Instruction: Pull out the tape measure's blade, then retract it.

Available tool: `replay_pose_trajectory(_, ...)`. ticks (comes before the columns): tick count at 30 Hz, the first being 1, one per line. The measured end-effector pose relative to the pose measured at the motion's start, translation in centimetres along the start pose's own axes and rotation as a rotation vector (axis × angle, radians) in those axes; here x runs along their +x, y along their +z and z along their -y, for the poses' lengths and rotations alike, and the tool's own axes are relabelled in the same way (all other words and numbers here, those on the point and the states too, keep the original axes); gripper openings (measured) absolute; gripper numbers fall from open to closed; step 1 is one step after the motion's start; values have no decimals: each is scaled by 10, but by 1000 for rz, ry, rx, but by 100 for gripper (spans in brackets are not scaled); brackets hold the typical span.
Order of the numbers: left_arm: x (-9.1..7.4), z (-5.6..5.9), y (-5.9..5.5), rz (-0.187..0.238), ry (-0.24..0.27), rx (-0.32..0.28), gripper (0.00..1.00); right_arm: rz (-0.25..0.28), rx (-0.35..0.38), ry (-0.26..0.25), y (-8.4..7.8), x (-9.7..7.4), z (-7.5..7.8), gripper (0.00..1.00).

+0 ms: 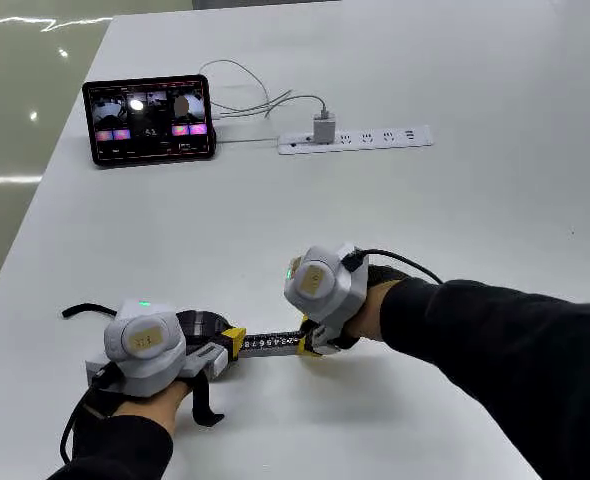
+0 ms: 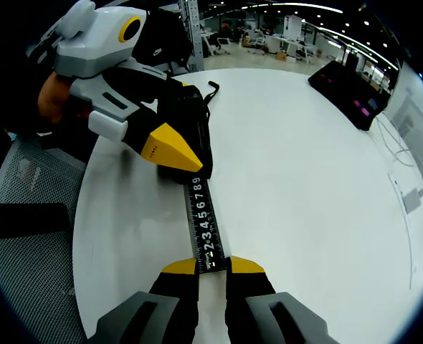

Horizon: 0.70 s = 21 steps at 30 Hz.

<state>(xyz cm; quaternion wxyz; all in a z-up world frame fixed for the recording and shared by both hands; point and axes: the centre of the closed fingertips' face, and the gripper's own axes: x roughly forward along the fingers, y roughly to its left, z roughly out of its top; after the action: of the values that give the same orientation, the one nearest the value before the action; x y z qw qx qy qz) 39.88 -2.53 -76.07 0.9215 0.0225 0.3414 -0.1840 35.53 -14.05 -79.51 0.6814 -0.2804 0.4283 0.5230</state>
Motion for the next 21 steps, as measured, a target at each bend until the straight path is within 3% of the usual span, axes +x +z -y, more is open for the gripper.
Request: replay_pose_trajectory(21,0,0,0,-6,-6,4,60,30,-1,11,12,6,-3,9)
